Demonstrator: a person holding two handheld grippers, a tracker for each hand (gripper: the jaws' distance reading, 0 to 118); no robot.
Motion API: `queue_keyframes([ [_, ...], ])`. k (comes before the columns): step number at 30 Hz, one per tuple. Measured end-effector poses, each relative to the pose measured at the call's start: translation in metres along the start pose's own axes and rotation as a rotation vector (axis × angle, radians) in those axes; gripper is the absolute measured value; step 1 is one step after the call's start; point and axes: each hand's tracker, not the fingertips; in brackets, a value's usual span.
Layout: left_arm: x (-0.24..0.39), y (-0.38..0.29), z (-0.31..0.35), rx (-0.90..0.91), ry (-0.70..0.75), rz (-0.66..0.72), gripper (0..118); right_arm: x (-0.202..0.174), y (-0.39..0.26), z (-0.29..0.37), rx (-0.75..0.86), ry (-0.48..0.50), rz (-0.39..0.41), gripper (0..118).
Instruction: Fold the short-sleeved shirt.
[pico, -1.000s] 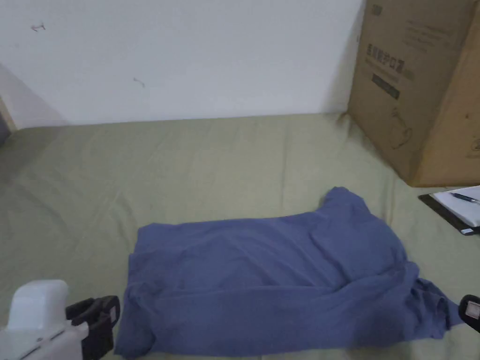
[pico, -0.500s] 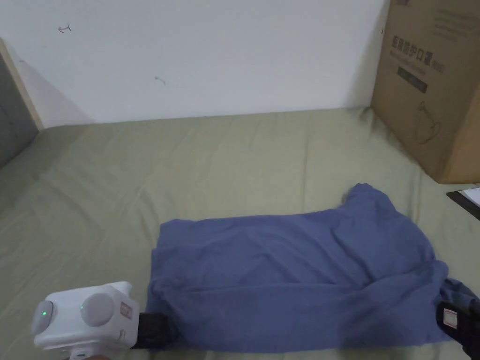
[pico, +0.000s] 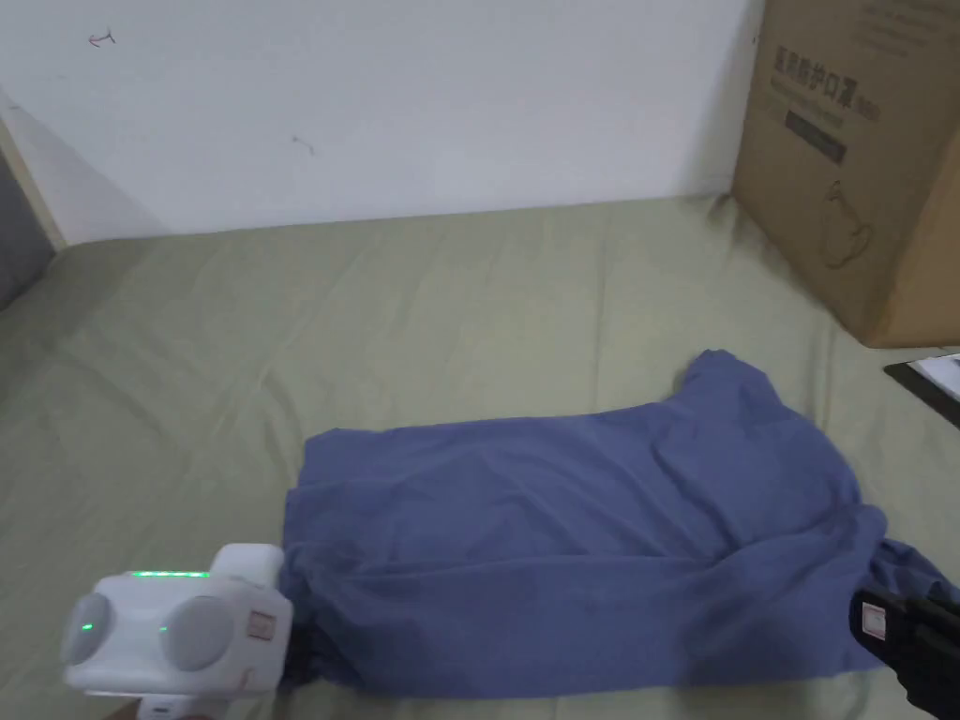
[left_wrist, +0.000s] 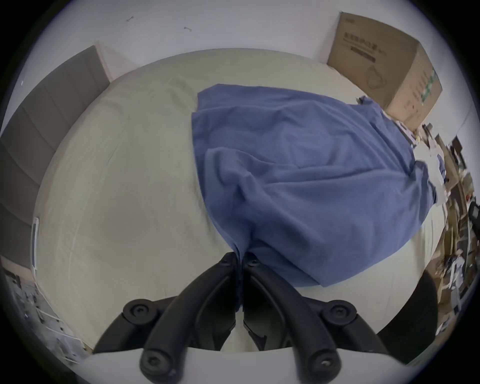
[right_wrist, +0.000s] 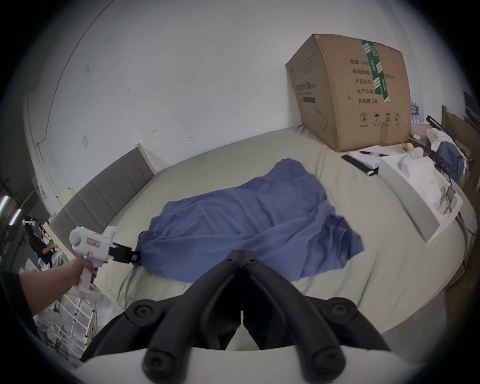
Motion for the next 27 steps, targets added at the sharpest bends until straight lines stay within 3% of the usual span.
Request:
queue_keyframes([
  [3, -0.011, 0.002, 0.014, 0.041, -0.045, 0.091, 1, 0.029, 0.027, -0.006, -0.014, -0.057, 0.002, 0],
  [5, -0.013, 0.002, 0.024, 0.066, -0.058, 0.09, 1, 0.058, 0.048, -0.022, -0.12, -0.091, -0.047, 0],
  [6, -0.012, 0.002, 0.028, 0.073, -0.058, 0.082, 1, 0.082, 0.055, -0.035, -0.2, -0.09, -0.108, 3],
  [7, -0.009, 0.002, 0.033, 0.078, -0.059, 0.074, 1, 0.101, 0.062, -0.048, -0.272, -0.07, -0.159, 19],
  [8, -0.008, 0.003, 0.035, 0.079, -0.06, 0.069, 1, 0.114, 0.066, -0.057, -0.322, -0.058, -0.199, 47],
  [9, -0.007, 0.003, 0.037, 0.078, -0.061, 0.062, 1, 0.126, 0.068, -0.068, -0.378, -0.061, -0.234, 99],
  [10, -0.006, 0.003, 0.037, 0.074, -0.062, 0.057, 1, 0.135, 0.067, -0.077, -0.43, -0.085, -0.256, 115],
  [11, -0.005, 0.004, 0.037, 0.074, -0.061, 0.054, 1, 0.142, 0.065, -0.084, -0.438, -0.119, -0.283, 118],
  [17, -0.006, 0.005, 0.035, 0.062, -0.061, 0.066, 1, 0.182, 0.058, -0.122, -0.48, -0.256, -0.389, 111],
  [19, -0.006, 0.005, 0.03, 0.051, -0.053, 0.061, 1, 0.187, 0.052, -0.13, -0.491, -0.261, -0.405, 94],
  [22, -0.007, 0.002, 0.025, 0.029, -0.046, 0.068, 1, 0.191, 0.042, -0.142, -0.538, -0.203, -0.467, 79],
  [24, -0.008, 0.002, 0.021, 0.023, -0.046, 0.073, 1, 0.189, 0.037, -0.146, -0.554, -0.168, -0.472, 40],
  [27, -0.009, 0.001, 0.018, 0.012, -0.047, 0.079, 1, 0.181, 0.033, -0.144, -0.532, -0.178, -0.425, 12],
])
